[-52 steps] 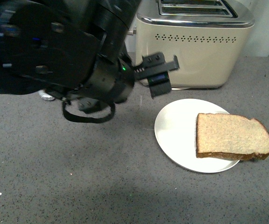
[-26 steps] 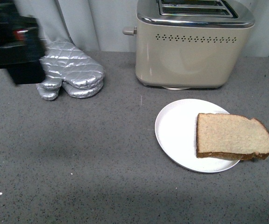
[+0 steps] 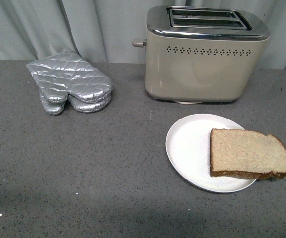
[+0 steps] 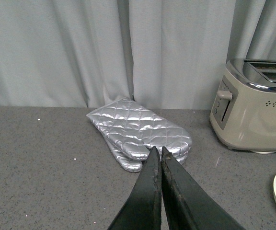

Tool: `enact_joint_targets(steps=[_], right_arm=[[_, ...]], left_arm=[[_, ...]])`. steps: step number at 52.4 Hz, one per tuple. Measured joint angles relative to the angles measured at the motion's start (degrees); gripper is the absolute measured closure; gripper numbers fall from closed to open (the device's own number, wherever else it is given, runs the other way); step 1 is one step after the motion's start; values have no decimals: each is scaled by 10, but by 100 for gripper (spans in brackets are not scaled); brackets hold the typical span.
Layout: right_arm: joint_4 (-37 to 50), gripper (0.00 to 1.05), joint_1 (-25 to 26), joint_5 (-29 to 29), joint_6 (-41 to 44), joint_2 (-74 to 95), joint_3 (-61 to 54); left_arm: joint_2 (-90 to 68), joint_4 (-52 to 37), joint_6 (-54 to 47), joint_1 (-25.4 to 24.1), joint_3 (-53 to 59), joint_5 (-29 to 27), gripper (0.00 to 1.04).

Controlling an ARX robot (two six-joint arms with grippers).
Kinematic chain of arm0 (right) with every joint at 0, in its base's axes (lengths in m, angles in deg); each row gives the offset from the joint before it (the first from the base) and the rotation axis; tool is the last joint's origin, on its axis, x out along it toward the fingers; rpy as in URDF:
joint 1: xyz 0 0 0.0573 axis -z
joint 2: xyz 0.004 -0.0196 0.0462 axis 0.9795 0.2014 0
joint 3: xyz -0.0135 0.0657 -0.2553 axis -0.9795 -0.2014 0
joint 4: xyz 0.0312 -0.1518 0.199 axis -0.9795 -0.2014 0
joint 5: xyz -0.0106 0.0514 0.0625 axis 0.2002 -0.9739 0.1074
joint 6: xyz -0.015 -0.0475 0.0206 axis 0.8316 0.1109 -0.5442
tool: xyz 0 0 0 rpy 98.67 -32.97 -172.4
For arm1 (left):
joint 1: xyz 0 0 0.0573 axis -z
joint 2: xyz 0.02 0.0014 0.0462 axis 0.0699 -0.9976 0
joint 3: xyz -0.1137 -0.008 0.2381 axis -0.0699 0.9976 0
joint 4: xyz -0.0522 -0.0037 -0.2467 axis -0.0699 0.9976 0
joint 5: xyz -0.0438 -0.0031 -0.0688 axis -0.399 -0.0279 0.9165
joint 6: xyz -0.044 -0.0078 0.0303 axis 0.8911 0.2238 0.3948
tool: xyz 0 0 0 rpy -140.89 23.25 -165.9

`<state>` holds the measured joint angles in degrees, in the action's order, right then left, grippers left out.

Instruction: Put bread into toaster

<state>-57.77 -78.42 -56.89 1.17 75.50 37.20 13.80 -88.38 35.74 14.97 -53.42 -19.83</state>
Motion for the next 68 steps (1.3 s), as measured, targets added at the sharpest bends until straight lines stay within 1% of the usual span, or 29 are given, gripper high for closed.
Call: enact_joint_targets(steps=[2, 17, 20, 21, 26, 46, 68], right_arm=[[0, 10, 0, 0, 0, 0, 0], [0, 10, 0, 0, 0, 0, 0], [0, 10, 0, 0, 0, 0, 0], [0, 10, 0, 0, 0, 0, 0], [0, 10, 0, 0, 0, 0, 0], [0, 10, 0, 0, 0, 0, 0], [0, 10, 0, 0, 0, 0, 0]], left_arm=[[27, 23, 0, -10, 5, 8, 101], [137, 117, -2, -46, 10, 45, 101], [159, 137, -2, -64, 10, 73, 101], [169, 147, -2, -78, 10, 91, 101], [205, 179, -2, -105, 10, 98, 101], [305, 274, -2, -108, 10, 105, 101], [376, 344, -2, -108, 10, 104, 101]])
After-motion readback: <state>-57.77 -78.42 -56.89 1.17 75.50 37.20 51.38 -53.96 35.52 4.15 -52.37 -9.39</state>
